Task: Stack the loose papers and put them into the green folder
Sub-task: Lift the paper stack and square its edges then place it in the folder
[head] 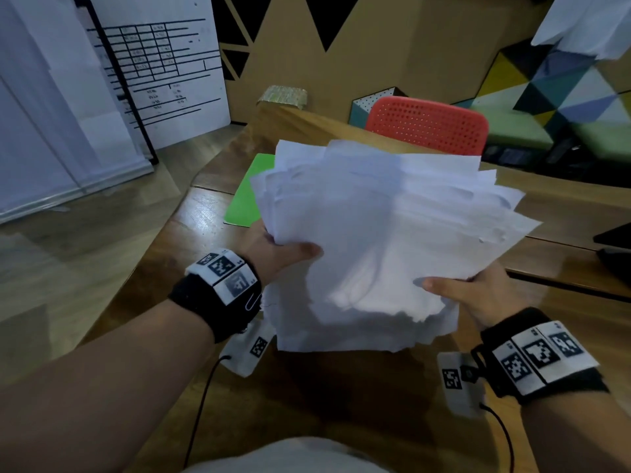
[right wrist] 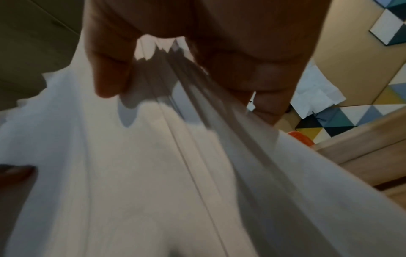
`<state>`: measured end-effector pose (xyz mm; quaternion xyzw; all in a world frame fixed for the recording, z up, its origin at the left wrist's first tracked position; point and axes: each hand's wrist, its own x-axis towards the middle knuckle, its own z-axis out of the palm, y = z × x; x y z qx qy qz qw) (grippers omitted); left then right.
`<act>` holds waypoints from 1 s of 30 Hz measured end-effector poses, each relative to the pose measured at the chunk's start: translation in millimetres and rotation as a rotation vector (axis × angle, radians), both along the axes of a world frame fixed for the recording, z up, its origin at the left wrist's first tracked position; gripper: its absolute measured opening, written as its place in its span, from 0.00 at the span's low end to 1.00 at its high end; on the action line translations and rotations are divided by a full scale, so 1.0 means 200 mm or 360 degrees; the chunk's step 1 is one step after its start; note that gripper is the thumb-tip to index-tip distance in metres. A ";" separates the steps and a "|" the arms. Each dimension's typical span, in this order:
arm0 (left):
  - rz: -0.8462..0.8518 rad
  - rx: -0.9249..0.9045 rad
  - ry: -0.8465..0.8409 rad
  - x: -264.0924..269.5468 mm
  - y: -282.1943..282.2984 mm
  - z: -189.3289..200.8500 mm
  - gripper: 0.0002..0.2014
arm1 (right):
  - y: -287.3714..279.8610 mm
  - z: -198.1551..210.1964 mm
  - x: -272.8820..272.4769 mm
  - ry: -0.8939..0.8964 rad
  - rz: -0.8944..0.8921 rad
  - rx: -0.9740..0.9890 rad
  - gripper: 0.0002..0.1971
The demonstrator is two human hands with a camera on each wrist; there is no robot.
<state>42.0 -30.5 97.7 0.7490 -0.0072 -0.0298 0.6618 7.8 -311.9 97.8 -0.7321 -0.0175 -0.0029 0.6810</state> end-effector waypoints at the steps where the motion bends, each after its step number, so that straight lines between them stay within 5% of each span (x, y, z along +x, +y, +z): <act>1: -0.0002 0.0014 -0.0009 0.00 0.00 0.00 0.24 | -0.01 0.00 0.00 0.0010 -0.0017 0.0030 0.28; 6: -0.0091 0.0024 0.0000 -0.01 -0.01 0.05 0.35 | -0.03 0.01 0.01 -0.0017 0.0015 0.0206 0.33; 11: 0.0065 0.0124 0.0060 0.02 0.00 0.03 0.20 | -0.08 0.00 0.02 -0.0073 -0.0068 0.0273 0.31; 14: 0.0118 0.0114 0.0040 0.02 0.01 0.02 0.17 | -0.16 -0.05 0.05 0.0014 -0.0153 0.0129 0.19; 16: 0.0122 0.0092 0.0047 0.02 0.01 0.01 0.16 | -0.20 -0.09 0.07 0.0174 -0.0216 -0.0044 0.26; 21: 0.0063 0.0064 0.0044 0.02 0.01 0.01 0.27 | -0.23 -0.17 0.08 0.0338 -0.0418 -0.0271 0.18; 26: 0.0041 -0.0016 0.0023 0.01 0.01 0.02 0.16 | -0.18 -0.16 0.09 0.0269 -0.0586 0.0038 0.17; 30: 0.0044 -0.0075 0.0043 -0.01 0.00 0.04 0.23 | -0.10 -0.24 0.07 0.0385 -0.0504 0.0008 0.16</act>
